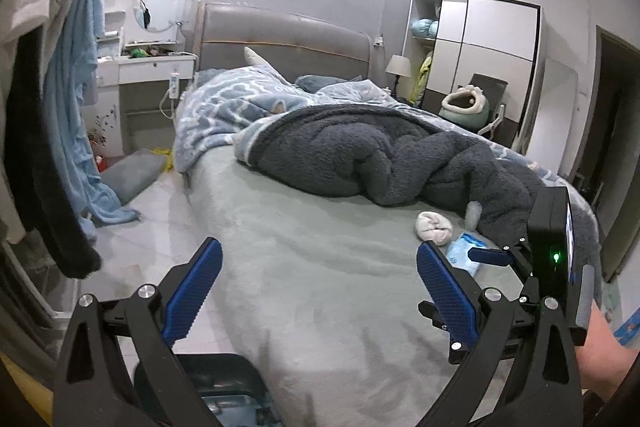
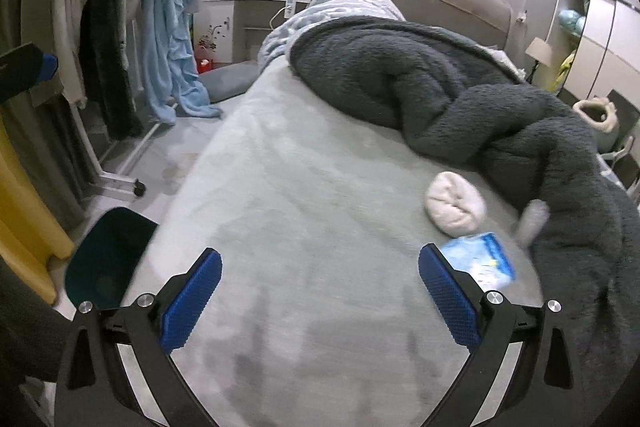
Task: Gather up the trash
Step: 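Move both empty tools back over the bed toward the tissue pack, then close the right tool on the blue-and-white tissue pack, then grasp the black curved plastic piece with the left tool while the right holds the pack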
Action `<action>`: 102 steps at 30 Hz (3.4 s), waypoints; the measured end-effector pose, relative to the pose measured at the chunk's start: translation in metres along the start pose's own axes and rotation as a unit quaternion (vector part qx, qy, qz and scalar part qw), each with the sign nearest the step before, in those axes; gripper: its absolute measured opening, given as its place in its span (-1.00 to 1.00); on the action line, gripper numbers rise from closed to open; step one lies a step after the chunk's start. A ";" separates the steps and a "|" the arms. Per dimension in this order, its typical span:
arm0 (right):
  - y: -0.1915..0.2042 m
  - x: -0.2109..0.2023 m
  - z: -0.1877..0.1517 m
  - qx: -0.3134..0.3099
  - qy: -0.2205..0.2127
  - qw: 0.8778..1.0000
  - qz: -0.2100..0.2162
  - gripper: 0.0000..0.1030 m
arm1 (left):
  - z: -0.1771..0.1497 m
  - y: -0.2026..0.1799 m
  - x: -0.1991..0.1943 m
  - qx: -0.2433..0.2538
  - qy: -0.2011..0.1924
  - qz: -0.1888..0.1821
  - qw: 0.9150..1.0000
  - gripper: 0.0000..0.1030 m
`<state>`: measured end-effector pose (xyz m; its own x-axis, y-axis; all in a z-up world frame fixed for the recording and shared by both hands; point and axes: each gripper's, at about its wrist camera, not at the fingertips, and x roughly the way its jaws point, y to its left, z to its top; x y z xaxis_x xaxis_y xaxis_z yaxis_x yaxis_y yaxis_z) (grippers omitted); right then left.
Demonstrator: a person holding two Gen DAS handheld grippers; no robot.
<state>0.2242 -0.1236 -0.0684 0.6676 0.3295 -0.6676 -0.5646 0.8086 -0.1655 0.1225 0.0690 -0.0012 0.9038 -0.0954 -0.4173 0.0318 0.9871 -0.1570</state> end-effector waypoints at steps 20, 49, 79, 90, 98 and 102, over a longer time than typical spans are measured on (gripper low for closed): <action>-0.056 -0.007 -0.013 -0.030 -0.020 0.997 -0.071 0.93 | 0.015 -0.041 0.086 0.047 0.031 -0.059 0.997 0.92; -0.097 0.057 -0.041 -0.061 0.008 0.994 -0.093 0.93 | 0.026 -0.060 0.171 0.047 0.121 -0.107 0.986 0.92; -0.146 0.007 -0.061 0.059 0.004 0.998 -0.009 0.31 | 0.009 -0.112 0.202 0.047 0.128 -0.130 0.982 0.92; -0.140 -0.015 -0.090 0.104 0.037 0.993 0.039 0.31 | -0.009 -0.148 0.216 0.088 0.140 -0.161 0.973 0.90; -0.143 -0.024 -0.102 0.104 0.051 0.991 0.065 0.31 | -0.034 -0.196 0.231 0.165 0.159 -0.183 0.956 0.72; -0.138 -0.032 -0.105 0.092 0.052 0.992 0.074 0.31 | -0.040 -0.208 0.242 0.171 0.168 -0.188 0.952 0.64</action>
<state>0.2296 -0.2976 -0.1003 0.5248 0.4063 -0.7480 -0.5474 0.8340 0.0690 0.3178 -0.1644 -0.1052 0.6149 -0.4302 -0.6609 0.5161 0.8532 -0.0752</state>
